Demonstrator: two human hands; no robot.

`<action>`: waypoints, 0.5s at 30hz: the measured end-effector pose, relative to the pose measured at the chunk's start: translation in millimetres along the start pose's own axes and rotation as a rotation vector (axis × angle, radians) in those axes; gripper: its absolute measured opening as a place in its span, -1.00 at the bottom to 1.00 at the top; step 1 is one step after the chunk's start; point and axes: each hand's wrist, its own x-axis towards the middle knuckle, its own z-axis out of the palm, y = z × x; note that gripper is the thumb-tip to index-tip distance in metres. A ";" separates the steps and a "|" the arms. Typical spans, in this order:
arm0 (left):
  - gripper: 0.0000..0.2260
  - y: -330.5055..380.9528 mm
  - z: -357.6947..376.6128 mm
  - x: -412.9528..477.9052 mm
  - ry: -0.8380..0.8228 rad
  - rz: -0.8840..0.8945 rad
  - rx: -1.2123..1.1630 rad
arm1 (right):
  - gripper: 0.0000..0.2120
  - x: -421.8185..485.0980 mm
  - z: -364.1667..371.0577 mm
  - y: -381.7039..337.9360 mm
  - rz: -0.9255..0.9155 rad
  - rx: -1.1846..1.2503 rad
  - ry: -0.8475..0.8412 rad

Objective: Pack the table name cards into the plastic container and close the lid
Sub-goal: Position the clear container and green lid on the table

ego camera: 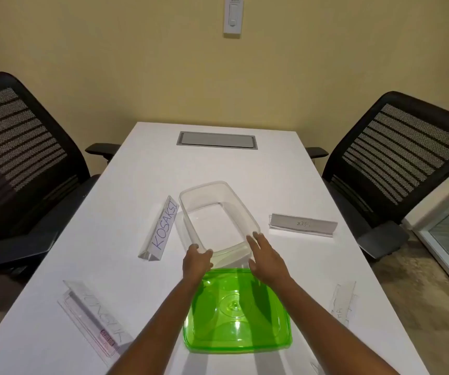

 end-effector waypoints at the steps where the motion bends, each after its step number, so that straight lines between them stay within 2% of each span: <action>1: -0.51 1.5 0.4 0.1 -0.007 -0.014 -0.011 | -0.42 0.2 2.2 -1.4 0.008 -0.006 -0.005; 4: -0.52 -1.8 4.4 10.1 0.007 0.008 -0.069 | -0.37 -3.6 9.0 -8.9 0.026 0.011 0.001; 7: -0.55 -1.5 6.0 13.1 0.038 -0.054 -0.197 | -0.33 -10.4 16.0 -26.4 0.032 0.023 -0.004; 10: -0.58 1.2 -0.8 19.7 0.112 -0.085 -0.240 | -0.31 -18.2 22.6 -45.0 0.022 -0.021 0.150; 15: -0.63 0.3 -26.6 43.3 0.211 -0.025 -0.050 | -0.46 -21.2 20.7 -59.9 -0.145 0.024 -0.047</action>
